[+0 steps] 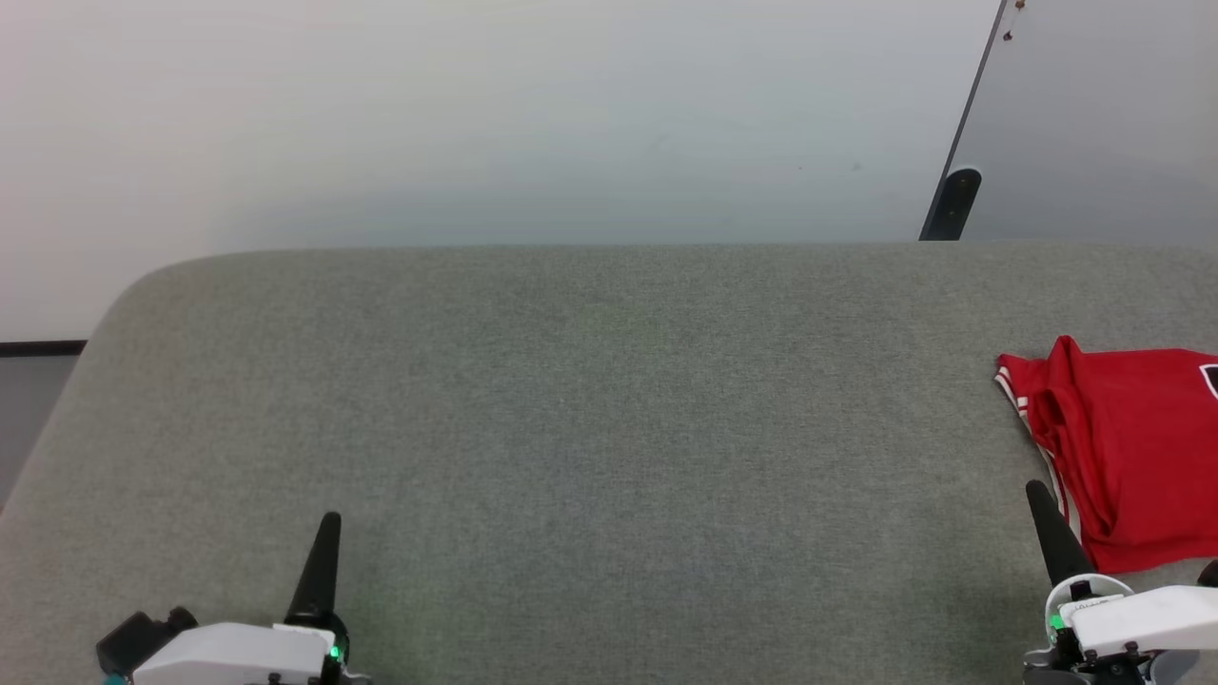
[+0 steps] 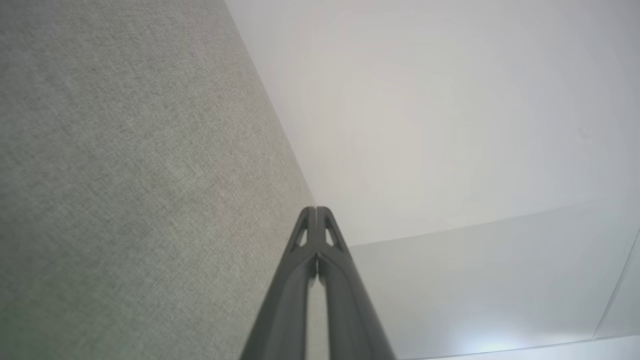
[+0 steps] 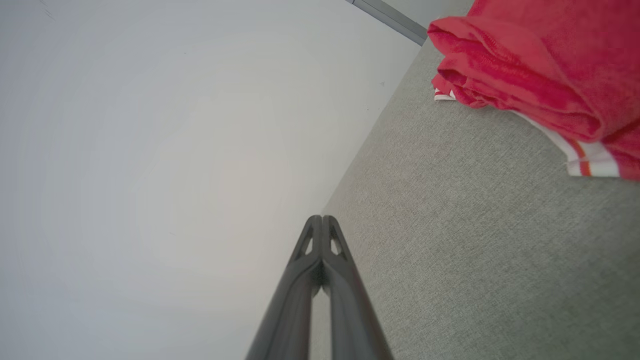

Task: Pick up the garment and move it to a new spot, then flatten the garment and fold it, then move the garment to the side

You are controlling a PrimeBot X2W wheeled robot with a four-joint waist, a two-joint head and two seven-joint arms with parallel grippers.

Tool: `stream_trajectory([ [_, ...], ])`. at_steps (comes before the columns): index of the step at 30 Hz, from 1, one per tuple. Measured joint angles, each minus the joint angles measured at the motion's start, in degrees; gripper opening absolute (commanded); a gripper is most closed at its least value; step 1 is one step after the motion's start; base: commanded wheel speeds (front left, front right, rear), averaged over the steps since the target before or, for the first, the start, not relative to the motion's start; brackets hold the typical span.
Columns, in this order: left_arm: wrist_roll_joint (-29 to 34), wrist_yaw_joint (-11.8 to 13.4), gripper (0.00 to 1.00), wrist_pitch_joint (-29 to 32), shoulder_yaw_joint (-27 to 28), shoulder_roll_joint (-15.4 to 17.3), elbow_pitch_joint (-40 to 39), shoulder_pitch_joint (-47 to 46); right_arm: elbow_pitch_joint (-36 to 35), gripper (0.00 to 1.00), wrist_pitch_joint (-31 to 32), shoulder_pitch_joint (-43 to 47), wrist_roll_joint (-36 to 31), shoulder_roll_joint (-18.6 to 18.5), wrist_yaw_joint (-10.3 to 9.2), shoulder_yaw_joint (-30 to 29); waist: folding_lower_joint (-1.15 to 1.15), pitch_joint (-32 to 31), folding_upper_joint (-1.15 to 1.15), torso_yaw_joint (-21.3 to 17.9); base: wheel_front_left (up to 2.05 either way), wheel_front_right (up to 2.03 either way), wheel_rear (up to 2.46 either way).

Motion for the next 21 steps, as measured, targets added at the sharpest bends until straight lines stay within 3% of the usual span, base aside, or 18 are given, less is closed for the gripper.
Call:
stream_trajectory([
  [21, -8.95, -0.01, 0.0, 2.75, 0.25, -0.69, -0.42, -1.36, -0.11, 0.0, 1.75, -0.65, 9.87, 1.62, 0.0, -1.45, 0.0, 0.41, 0.0, 0.51, 0.0, 0.0, 0.0],
])
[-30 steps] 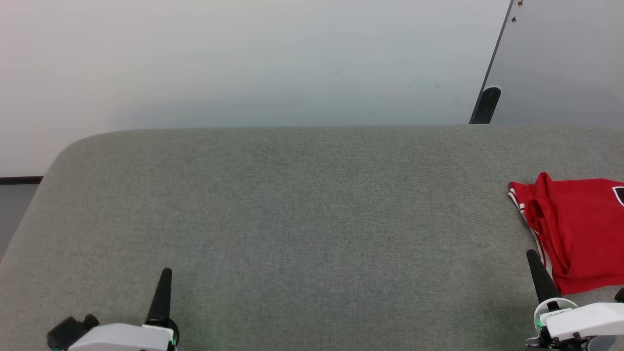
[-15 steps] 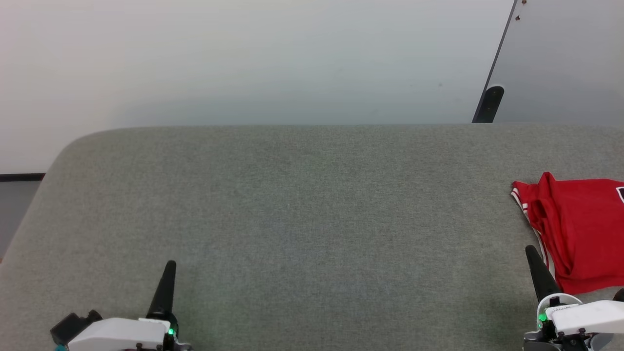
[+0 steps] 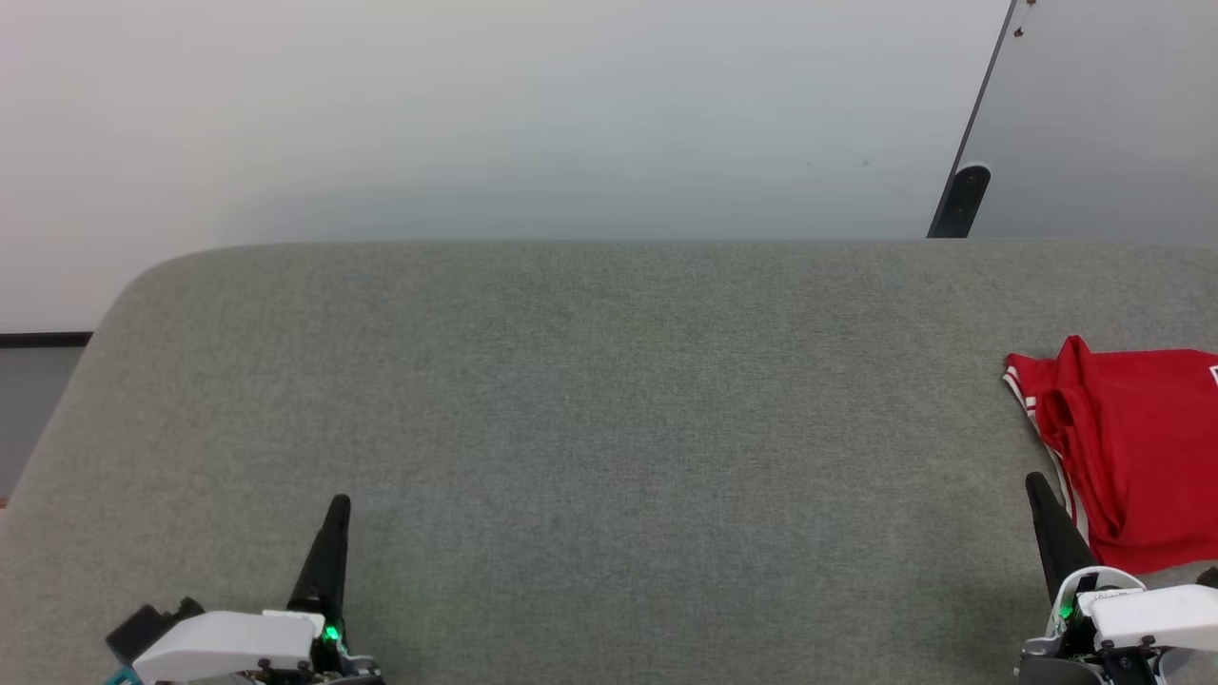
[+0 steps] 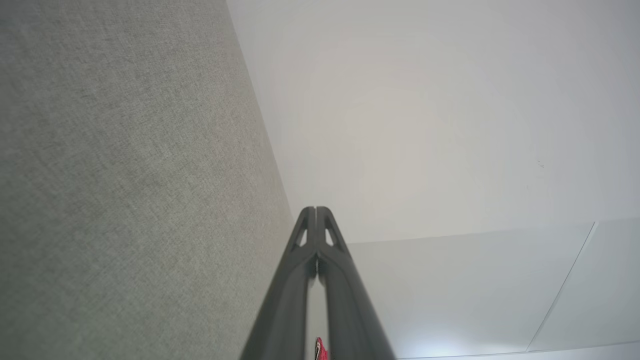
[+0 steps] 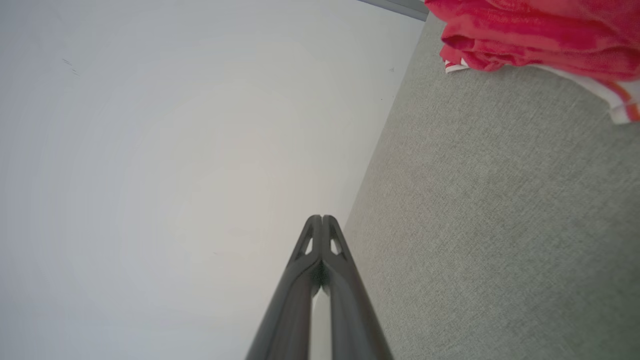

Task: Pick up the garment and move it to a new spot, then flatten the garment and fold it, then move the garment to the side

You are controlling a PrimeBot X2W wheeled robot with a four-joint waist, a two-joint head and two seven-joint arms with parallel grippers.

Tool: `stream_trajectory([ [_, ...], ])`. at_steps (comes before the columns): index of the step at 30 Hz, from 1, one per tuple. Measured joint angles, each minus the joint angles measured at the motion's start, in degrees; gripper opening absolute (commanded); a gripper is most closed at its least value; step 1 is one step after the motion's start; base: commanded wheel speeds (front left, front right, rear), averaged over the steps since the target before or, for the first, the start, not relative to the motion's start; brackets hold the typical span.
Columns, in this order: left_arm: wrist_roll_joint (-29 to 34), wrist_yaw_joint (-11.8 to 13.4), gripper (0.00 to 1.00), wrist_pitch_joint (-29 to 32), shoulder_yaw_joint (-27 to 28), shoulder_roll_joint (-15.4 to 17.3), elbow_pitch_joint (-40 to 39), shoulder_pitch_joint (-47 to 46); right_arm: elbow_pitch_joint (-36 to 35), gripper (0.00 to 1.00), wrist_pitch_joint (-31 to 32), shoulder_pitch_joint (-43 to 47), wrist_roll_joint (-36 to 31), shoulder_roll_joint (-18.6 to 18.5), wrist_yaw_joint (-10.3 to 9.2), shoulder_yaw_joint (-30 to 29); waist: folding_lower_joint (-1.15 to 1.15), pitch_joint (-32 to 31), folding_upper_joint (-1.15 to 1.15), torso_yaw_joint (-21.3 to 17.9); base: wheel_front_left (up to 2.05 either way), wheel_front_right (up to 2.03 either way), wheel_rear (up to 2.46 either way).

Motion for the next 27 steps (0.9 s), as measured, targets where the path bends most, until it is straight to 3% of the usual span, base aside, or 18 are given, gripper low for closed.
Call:
stream_trajectory([
  [27, -9.62, -0.19, 0.0, 2.76, 0.29, -0.83, -0.47, -1.48, -0.14, 0.0, 1.98, -0.57, 10.35, 1.63, -0.01, -1.44, 0.0, 0.53, 0.0, 0.65, 0.0, 0.0, 0.0],
])
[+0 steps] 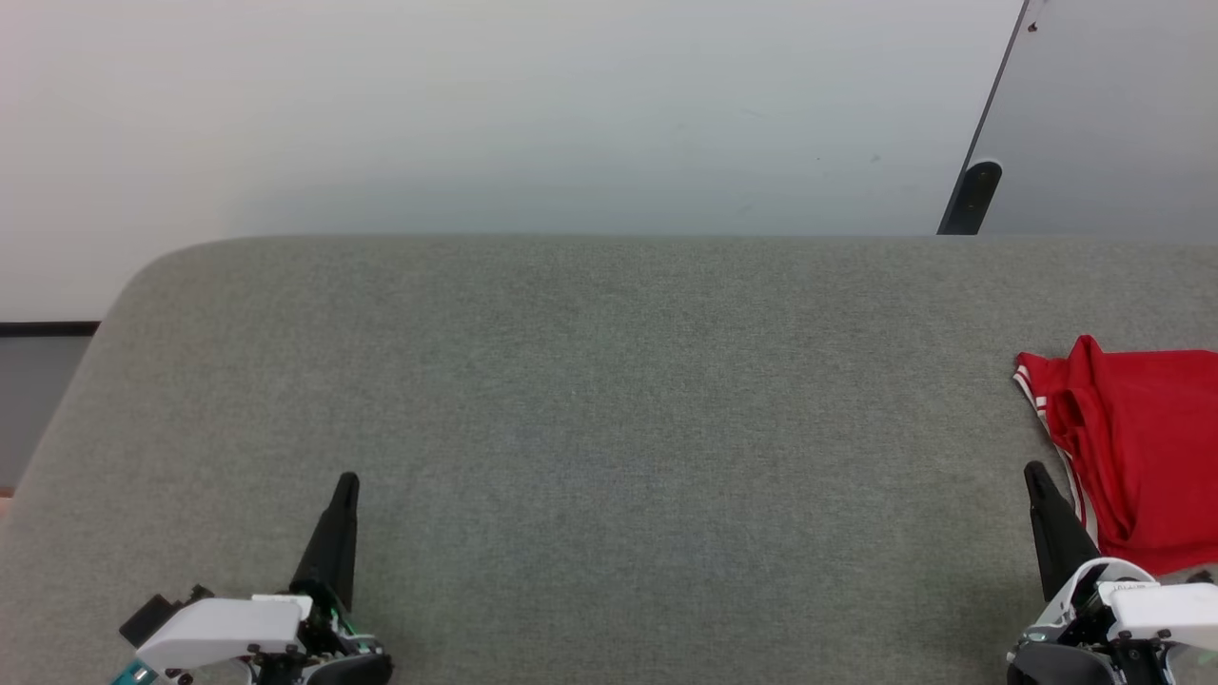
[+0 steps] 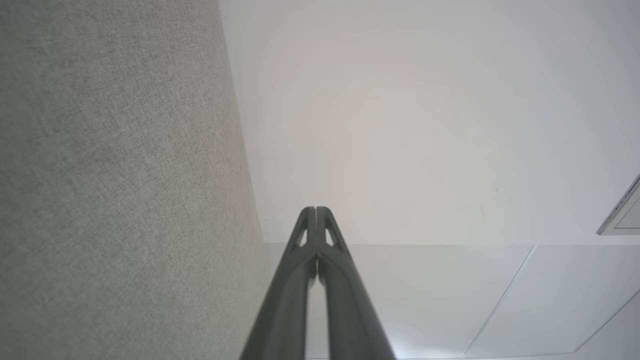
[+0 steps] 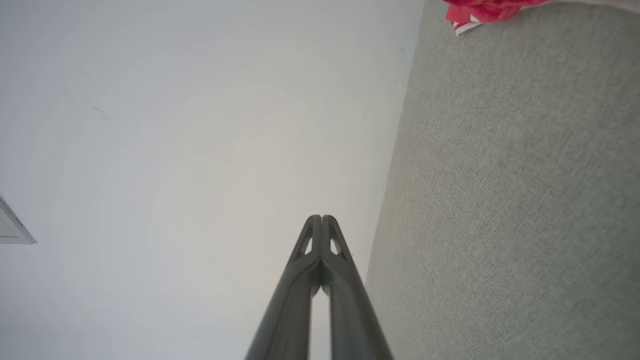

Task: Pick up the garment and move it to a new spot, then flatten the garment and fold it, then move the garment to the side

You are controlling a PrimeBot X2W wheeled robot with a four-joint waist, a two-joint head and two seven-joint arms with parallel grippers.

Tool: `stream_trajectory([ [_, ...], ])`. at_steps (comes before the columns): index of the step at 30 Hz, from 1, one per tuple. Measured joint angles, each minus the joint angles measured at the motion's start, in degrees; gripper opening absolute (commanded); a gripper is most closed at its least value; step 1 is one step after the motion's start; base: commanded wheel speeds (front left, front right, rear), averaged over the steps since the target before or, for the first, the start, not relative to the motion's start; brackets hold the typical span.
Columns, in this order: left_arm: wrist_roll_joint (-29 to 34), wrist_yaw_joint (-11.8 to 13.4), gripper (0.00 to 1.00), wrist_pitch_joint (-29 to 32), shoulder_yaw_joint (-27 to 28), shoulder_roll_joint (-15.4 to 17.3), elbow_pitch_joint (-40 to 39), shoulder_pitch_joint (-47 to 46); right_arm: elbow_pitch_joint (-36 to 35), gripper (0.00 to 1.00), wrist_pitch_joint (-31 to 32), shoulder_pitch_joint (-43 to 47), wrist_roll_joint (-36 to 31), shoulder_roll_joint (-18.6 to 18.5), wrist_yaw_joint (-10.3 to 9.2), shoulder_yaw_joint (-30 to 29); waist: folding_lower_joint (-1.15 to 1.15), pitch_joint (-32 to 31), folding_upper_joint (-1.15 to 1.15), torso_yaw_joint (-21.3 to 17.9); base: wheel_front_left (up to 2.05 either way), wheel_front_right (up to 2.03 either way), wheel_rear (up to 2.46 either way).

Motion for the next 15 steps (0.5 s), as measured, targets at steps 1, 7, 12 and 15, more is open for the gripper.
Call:
stream_trajectory([
  [1, -0.07, 0.0, 0.0, 0.0, 0.0, -0.02, -0.02, -0.03, -0.01, 0.0, 0.0, -0.17, 0.18, 0.04, 0.0, -0.02, 0.0, 0.01, 0.0, 0.01, 0.0, 0.0, 0.0],
  [7, -0.07, 0.0, 0.0, 0.01, 0.0, -0.02, -0.02, -0.06, -0.07, 0.0, 0.0, -0.32, 0.18, 0.08, 0.0, -0.04, 0.0, 0.0, 0.0, 0.01, 0.0, 0.0, 0.0],
  [12, -0.07, 0.0, 0.0, 0.0, 0.0, -0.02, -0.02, -0.07, -0.07, 0.0, 0.0, -0.32, 0.18, 0.08, 0.0, -0.05, 0.0, 0.01, 0.0, 0.01, 0.0, 0.0, 0.0],
  [15, -0.07, 0.0, 0.0, 0.0, 0.0, -0.02, -0.02, -0.07, -0.07, 0.0, 0.0, -0.32, 0.18, 0.08, 0.0, -0.05, 0.0, 0.0, 0.0, 0.01, 0.0, 0.0, 0.0],
])
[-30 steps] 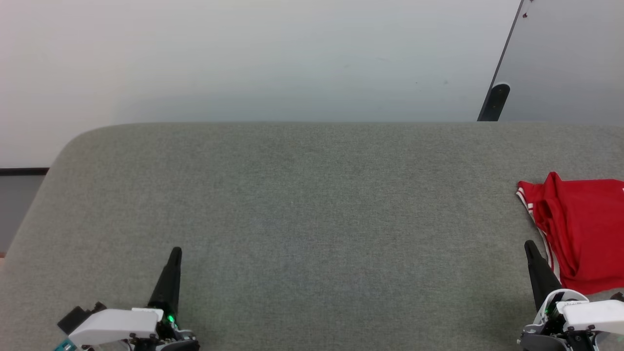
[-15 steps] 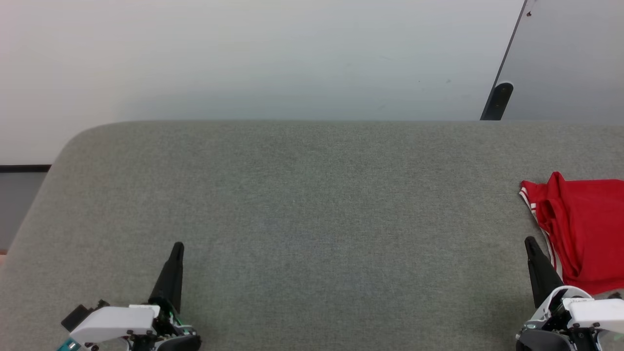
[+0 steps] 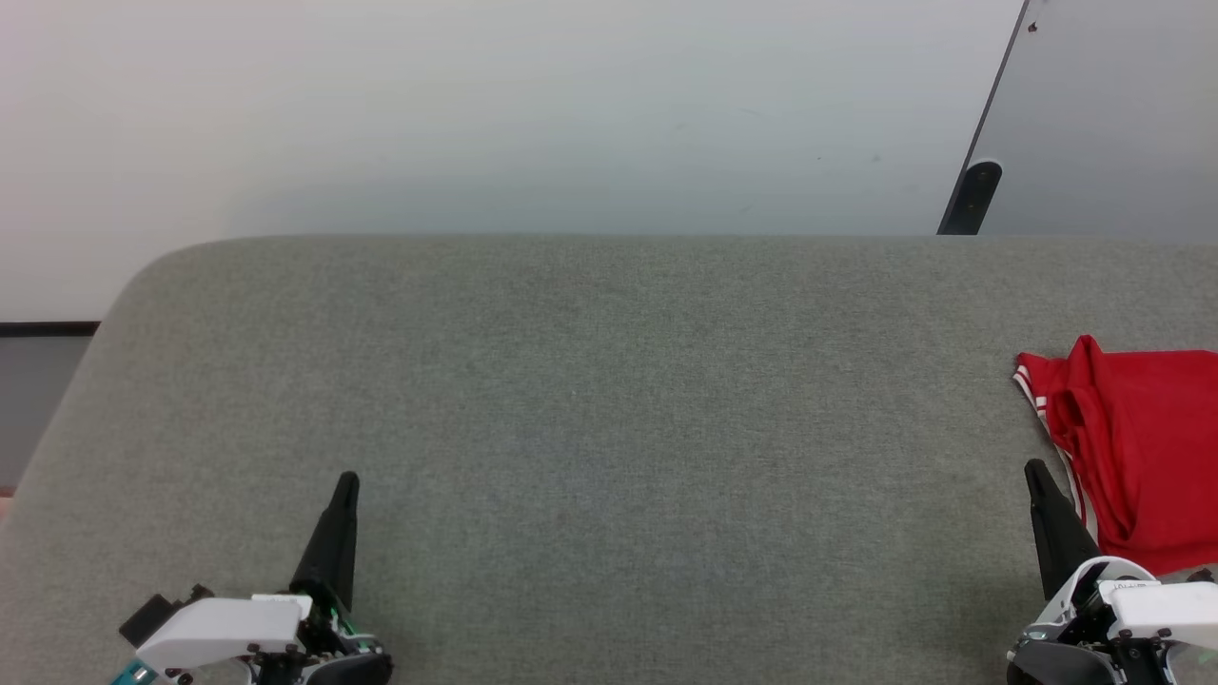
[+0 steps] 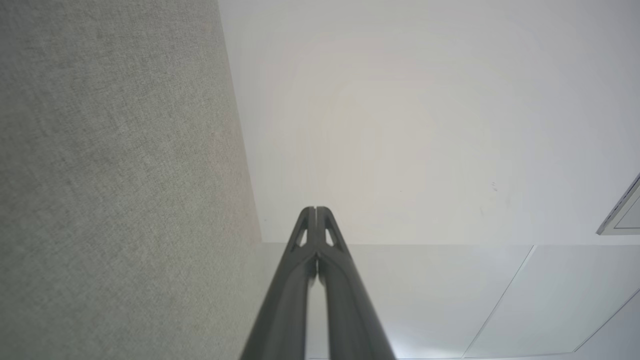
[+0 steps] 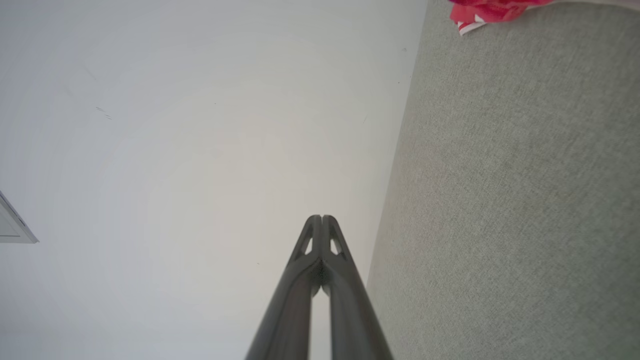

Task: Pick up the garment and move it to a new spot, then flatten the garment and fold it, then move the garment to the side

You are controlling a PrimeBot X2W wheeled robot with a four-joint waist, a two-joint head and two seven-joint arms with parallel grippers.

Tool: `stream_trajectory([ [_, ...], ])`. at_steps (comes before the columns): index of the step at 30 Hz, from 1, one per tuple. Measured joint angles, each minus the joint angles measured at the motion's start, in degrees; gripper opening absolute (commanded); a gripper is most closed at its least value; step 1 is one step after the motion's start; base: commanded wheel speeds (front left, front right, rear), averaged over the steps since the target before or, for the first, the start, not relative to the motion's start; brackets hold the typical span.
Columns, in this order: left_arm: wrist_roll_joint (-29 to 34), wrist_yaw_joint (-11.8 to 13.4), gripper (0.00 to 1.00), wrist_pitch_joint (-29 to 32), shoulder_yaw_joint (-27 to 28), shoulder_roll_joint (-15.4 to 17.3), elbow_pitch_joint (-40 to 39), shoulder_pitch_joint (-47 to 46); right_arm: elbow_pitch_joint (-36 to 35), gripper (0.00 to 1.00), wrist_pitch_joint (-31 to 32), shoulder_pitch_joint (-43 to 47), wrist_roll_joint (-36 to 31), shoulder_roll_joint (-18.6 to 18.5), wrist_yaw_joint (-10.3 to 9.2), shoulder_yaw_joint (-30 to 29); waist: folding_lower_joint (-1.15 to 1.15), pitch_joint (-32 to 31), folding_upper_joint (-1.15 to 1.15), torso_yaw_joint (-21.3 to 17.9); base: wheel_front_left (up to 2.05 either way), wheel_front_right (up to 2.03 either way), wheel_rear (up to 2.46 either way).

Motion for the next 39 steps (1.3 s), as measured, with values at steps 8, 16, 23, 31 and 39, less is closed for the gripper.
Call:
stream_trajectory([
  [8, 0.0, 0.0, 0.0, 0.01, 0.0, 0.0, -0.01, 0.0, 0.0, 0.0, 0.0, 0.0, 0.0, 0.0, 0.0, 0.0, 0.0, 0.0, 0.0, 0.0, 0.0, 0.0, 0.0],
  [16, 0.0, -0.01, 0.0, 0.0, 0.0, 0.0, -0.01, 0.0, 0.0, 0.0, 0.0, 0.0, 0.0, 0.0, 0.0, 0.0, 0.0, 0.0, 0.0, 0.0, 0.0, 0.0, 0.0],
  [23, 0.0, -0.01, 0.0, 0.0, 0.0, 0.0, -0.01, 0.0, 0.0, 0.0, 0.0, 0.0, 0.0, 0.0, 0.0, 0.0, 0.0, 0.0, 0.0, 0.0, 0.0, 0.0, 0.0],
  [31, 0.0, -0.01, 0.0, 0.0, 0.0, 0.0, -0.01, 0.0, 0.0, 0.0, 0.0, 0.0, 0.0, 0.0, 0.0, 0.0, 0.0, 0.0, 0.0, 0.0, 0.0, 0.0, 0.0],
  [39, 0.0, -0.01, 0.0, 0.0, 0.0, 0.0, -0.01, 0.0, 0.0, 0.0, 0.0, 0.0, 0.0, 0.0, 0.0, 0.0, 0.0, 0.0, 0.0, 0.0, 0.0, 0.0, 0.0],
])
